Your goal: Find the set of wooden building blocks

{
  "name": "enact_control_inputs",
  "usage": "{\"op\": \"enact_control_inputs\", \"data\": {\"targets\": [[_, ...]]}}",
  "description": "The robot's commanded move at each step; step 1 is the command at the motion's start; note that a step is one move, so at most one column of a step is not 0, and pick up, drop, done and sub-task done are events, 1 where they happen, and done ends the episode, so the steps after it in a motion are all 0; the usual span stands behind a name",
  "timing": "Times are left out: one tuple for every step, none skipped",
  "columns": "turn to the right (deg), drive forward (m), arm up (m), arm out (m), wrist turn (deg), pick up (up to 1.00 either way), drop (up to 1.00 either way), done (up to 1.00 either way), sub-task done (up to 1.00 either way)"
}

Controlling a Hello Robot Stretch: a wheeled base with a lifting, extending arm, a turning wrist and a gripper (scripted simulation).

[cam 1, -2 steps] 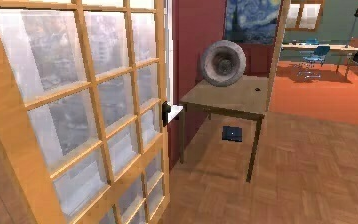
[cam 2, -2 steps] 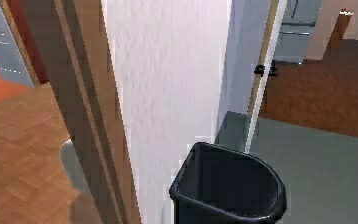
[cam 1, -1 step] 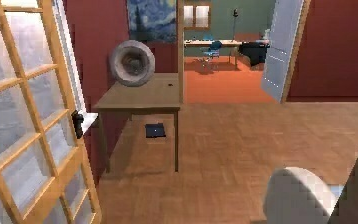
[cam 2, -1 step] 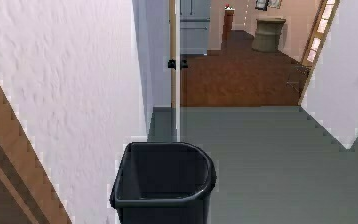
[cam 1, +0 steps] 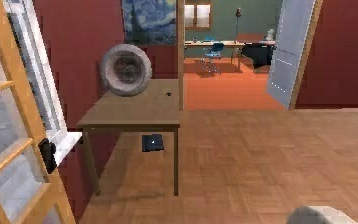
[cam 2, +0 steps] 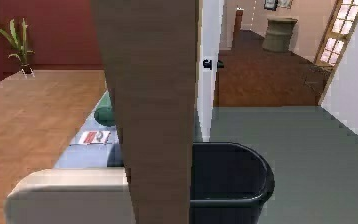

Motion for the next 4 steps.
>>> {"op": "enact_control_inputs", "data": {"targets": [[18.0, 0.00, 0.00, 0.00, 0.0, 0.00, 0.00, 0.00, 0.00], [0.0, 1.00, 0.00, 0.00, 0.0, 0.00, 0.00, 0.00, 0.00], [0.0, 1.00, 0.00, 0.00, 0.0, 0.00, 0.00, 0.00, 0.00], [3.0, 0.00, 0.00, 0.00, 0.0, 0.00, 0.00, 0.00, 0.00]]}}
